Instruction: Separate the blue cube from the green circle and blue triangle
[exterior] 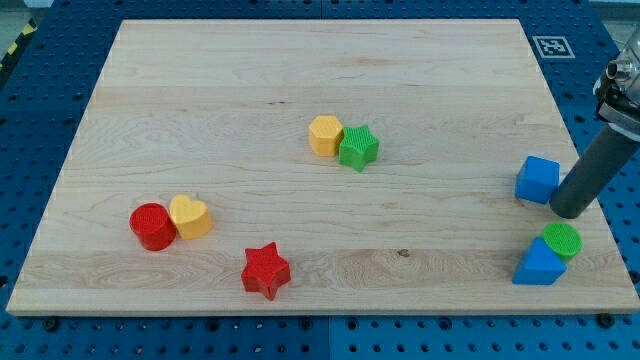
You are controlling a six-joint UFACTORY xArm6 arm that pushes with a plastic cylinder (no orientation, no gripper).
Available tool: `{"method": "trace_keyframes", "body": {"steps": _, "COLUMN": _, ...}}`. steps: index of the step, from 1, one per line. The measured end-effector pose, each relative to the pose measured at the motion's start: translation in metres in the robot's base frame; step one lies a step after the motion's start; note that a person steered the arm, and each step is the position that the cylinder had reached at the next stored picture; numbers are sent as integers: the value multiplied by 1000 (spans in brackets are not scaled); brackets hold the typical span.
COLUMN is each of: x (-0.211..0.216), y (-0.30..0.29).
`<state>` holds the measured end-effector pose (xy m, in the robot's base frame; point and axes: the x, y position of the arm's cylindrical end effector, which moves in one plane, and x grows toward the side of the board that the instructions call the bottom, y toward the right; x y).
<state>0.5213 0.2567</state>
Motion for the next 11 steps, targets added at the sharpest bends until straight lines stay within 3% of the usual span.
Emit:
{"method": "trace_keyframes", "body": {"steps": 4, "x": -25, "y": 0}}
{"method": "trace_keyframes", "body": {"steps": 6, "x": -74, "y": -19}}
{"method": "trace_keyframes", "body": {"steps": 8, "x": -12, "y": -17}}
{"method": "trace_keyframes", "body": {"steps": 10, "x": -5, "y": -22}}
{"method": "trace_keyframes", "body": {"steps": 11, "x": -39, "y": -44}}
